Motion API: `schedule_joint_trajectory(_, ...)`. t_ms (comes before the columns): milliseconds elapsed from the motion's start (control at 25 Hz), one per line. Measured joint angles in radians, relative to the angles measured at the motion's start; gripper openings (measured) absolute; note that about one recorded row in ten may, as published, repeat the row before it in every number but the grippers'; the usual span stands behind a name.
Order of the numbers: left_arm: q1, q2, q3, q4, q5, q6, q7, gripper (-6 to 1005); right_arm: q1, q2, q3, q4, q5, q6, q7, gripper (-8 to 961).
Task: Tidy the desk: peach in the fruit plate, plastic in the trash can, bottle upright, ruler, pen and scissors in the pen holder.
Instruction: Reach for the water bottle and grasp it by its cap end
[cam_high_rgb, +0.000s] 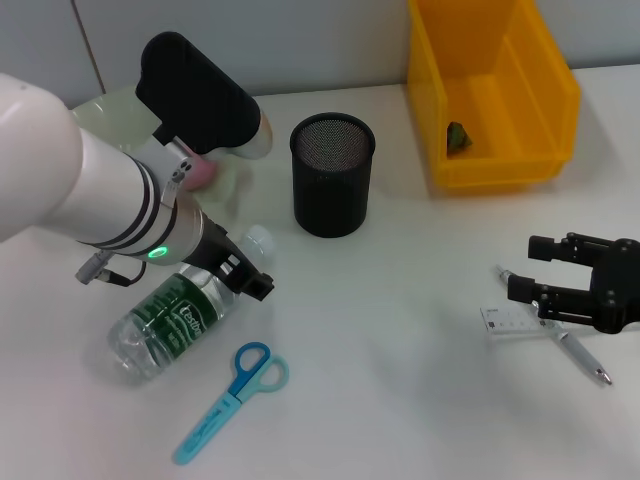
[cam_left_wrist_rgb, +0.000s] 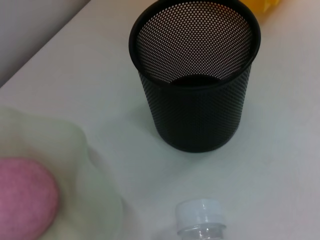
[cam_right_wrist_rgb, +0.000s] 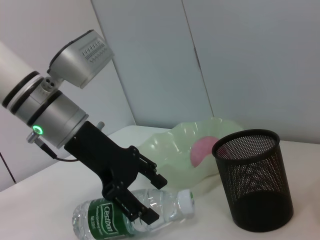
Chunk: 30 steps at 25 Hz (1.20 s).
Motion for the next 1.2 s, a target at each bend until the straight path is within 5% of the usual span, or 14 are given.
schedule_joint_trajectory(1200, -0.047, 0.0, 0.03, -0.117, -0.015, -0.071, 0.01, 837, 0.003, 0.002, 0.0, 0.004, -0.015, 0.004, 0.0, 738)
